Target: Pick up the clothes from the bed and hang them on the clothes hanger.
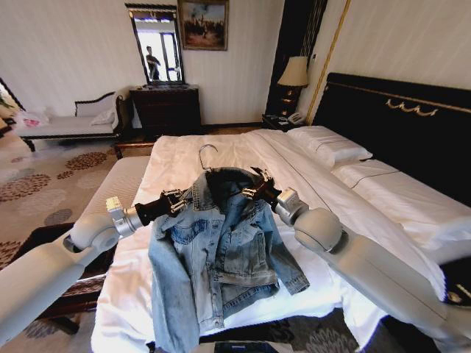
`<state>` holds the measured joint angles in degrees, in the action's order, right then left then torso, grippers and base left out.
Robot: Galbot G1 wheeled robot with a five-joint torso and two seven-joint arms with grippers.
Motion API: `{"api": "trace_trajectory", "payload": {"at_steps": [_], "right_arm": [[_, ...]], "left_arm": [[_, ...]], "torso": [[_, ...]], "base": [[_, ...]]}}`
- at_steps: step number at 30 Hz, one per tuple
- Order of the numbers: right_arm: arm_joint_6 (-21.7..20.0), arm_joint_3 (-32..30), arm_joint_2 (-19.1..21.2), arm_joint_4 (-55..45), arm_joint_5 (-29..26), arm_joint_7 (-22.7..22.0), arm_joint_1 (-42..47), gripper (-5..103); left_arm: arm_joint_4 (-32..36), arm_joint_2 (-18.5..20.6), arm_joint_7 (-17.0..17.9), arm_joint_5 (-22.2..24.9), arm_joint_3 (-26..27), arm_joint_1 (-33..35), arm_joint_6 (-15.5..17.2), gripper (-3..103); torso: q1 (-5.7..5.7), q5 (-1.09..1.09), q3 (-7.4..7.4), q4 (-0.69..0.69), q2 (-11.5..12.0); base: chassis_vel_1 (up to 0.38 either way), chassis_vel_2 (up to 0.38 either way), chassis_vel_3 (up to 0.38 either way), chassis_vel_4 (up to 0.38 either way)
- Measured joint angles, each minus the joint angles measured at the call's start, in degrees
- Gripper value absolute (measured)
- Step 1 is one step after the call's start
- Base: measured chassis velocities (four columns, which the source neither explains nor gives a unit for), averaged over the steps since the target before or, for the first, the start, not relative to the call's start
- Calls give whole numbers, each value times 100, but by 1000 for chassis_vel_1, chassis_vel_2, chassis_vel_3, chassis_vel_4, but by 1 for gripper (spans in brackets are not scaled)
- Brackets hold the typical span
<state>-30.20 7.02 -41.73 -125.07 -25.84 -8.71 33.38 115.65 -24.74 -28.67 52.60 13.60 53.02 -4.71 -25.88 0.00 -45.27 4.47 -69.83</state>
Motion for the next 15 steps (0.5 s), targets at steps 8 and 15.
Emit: {"api": "trace_trajectory", "payload": {"at_steps": [8,15], "right_arm": [[9,141,-100,114,96,-32,-107,88],[19,162,-107,144,148,-15,-115,61]], "left_arm": [[44,-12,-2,0,-16,48,12,19],[73,-27,-5,0,-1,104,12,19]], "torso": [[0,0,0,0,0],[0,0,0,0,0]], "base": [[0,0,0,0],[0,0,0,0]]}}
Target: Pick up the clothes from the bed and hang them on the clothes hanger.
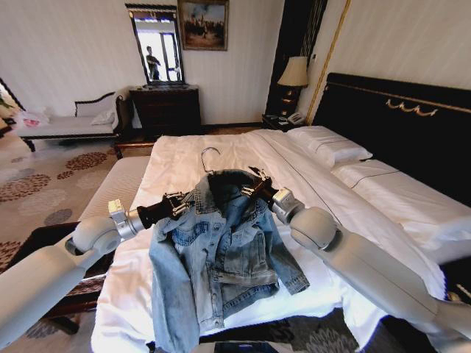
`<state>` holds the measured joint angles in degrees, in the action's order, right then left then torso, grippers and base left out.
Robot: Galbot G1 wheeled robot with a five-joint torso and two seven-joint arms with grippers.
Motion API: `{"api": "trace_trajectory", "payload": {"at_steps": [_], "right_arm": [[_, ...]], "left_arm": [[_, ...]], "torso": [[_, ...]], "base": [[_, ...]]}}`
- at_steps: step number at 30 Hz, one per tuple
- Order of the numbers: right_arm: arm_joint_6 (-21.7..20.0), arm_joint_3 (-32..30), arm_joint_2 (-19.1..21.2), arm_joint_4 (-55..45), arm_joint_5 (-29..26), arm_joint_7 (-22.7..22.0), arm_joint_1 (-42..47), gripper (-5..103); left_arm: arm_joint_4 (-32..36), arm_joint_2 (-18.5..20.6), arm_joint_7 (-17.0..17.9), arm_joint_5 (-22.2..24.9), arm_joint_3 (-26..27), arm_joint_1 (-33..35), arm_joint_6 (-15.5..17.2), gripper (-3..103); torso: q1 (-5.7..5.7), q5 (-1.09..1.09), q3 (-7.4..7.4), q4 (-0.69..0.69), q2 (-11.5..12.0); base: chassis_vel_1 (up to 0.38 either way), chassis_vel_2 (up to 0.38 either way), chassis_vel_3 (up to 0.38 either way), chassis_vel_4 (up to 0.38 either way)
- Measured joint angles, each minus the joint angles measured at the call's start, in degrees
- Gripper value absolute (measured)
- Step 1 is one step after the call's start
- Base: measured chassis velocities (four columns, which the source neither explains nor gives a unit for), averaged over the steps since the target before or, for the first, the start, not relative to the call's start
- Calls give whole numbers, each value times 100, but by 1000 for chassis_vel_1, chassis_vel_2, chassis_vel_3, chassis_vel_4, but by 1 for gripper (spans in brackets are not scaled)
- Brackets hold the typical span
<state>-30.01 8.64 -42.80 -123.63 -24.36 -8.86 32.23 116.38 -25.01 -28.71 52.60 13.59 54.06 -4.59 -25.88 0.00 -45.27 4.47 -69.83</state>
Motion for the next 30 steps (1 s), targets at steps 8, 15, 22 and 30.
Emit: {"api": "trace_trajectory", "payload": {"at_steps": [8,15,22,30], "right_arm": [[-1,-5,39,-61,9,13,22,41],[19,-18,60,-87,135,16,29,41],[55,-68,105,-126,223,17,45,41],[90,-192,161,-122,285,9,120,35]], "left_arm": [[36,-2,35,11,23,13,10,19],[66,-2,43,19,33,38,16,19],[147,-6,187,65,56,43,109,19],[353,-4,559,150,292,128,301,36]], "torso": [[0,0,0,0,0],[0,0,0,0,0],[0,0,0,0,0],[0,0,0,0,0]], "base": [[0,0,0,0],[0,0,0,0],[0,0,0,0],[0,0,0,0]]}}
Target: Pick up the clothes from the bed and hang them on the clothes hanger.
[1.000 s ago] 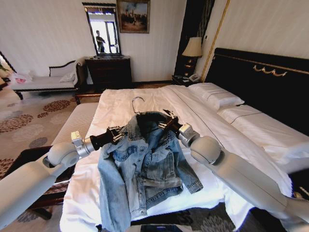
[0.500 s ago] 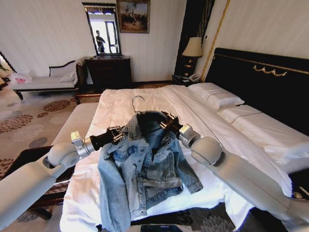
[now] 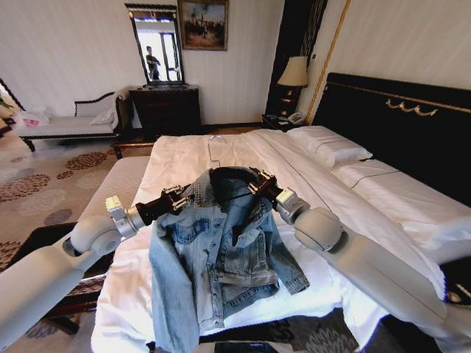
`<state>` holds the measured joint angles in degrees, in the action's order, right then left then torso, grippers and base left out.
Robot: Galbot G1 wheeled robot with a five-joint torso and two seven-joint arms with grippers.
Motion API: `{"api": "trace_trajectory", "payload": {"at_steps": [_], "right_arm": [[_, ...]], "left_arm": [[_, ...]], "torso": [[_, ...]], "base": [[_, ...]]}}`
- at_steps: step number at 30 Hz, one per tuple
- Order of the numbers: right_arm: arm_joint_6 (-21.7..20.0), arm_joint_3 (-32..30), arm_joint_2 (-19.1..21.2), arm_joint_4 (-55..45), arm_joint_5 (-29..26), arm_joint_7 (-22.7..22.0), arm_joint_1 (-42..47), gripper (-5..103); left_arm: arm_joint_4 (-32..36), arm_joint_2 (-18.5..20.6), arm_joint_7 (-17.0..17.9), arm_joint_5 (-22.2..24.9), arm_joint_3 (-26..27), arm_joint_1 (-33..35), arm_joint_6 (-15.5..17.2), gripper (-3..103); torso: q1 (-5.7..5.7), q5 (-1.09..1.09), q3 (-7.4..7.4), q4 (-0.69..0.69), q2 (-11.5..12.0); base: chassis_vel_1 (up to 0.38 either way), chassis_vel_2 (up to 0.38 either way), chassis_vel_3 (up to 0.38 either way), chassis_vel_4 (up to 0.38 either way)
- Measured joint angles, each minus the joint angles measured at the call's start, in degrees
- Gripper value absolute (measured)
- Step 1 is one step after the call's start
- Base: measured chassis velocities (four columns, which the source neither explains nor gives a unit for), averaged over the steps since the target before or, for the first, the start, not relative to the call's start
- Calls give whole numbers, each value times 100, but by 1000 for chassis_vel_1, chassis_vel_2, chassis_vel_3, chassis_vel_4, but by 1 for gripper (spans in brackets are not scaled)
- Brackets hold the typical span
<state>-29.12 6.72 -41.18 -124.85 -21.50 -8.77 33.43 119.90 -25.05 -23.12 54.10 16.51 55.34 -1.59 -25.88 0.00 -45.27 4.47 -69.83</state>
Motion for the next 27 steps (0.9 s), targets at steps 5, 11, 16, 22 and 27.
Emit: {"api": "trace_trajectory", "payload": {"at_steps": [5,11,16,22,27], "right_arm": [[45,-55,23,-3,48,-9,34,33],[138,-106,80,-48,208,-11,94,31],[230,-171,133,-78,356,-12,148,30],[293,-265,228,-161,427,-25,157,30],[321,-375,354,-222,488,-52,194,30]], "left_arm": [[84,4,138,-23,173,92,24,57],[240,7,415,72,416,131,40,74],[460,82,679,297,760,173,63,95],[790,143,865,494,1317,443,74,100],[997,134,1137,712,1649,501,108,100]], "torso": [[0,0,0,0,0],[0,0,0,0,0],[0,0,0,1,0],[0,0,0,0,0],[0,0,0,0,0]], "base": [[0,0,0,0],[0,0,0,0],[0,0,0,0],[0,0,0,0],[0,0,0,0]]}}
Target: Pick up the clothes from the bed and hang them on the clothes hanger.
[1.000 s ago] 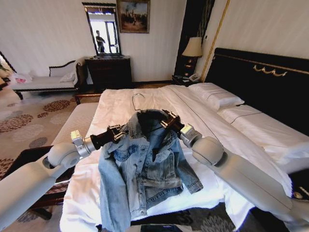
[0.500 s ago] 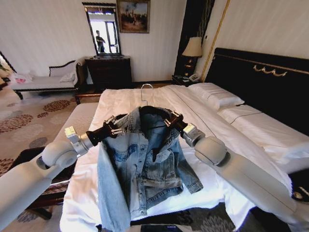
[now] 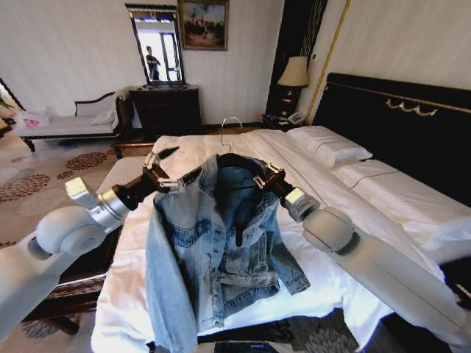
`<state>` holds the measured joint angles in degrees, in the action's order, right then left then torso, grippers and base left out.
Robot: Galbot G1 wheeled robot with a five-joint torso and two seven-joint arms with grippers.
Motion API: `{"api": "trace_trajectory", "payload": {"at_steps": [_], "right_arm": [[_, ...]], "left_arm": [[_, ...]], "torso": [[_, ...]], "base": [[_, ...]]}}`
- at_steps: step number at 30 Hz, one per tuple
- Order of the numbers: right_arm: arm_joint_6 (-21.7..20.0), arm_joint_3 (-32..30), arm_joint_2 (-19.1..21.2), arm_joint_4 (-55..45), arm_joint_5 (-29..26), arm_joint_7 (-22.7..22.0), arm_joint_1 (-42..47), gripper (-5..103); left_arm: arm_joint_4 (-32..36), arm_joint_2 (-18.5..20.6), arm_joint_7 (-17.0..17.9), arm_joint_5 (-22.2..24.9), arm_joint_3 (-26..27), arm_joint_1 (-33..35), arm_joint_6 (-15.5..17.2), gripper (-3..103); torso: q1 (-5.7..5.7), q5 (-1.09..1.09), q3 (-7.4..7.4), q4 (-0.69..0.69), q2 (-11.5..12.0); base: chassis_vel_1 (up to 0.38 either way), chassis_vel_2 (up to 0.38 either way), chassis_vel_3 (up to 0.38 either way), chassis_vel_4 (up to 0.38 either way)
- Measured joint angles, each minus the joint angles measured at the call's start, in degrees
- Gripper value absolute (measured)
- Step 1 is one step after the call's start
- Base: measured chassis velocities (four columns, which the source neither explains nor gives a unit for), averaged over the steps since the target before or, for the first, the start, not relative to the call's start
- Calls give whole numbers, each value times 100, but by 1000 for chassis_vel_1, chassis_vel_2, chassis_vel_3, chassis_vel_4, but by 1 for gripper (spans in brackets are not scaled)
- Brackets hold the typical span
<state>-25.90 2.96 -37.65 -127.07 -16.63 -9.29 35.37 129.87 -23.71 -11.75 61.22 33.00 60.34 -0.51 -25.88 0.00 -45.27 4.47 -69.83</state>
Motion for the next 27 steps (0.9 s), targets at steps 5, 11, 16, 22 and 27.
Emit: {"api": "trace_trajectory", "payload": {"at_steps": [5,11,16,22,27], "right_arm": [[50,-341,238,-121,-268,-256,230,30],[119,-949,452,-289,-739,-497,592,30],[201,-1251,590,-373,-989,-580,665,30],[321,-1530,692,-487,-1034,-644,810,30],[521,-1754,794,-614,-1122,-620,808,30]], "left_arm": [[322,-102,473,442,665,222,222,100],[362,-413,894,424,1227,712,447,100],[557,-1024,1328,298,2703,2435,654,100],[737,-2017,1404,-20,3985,4133,570,100],[1005,-3212,1045,-878,4196,5084,13,100]], "torso": [[0,1,0,0,0],[0,0,0,7,0],[0,0,0,-3,0],[1,-1,1,0,0],[1,0,1,0,-1]], "base": [[0,0,0,0],[0,0,0,0],[0,0,0,0],[0,0,0,0],[0,0,0,0]]}}
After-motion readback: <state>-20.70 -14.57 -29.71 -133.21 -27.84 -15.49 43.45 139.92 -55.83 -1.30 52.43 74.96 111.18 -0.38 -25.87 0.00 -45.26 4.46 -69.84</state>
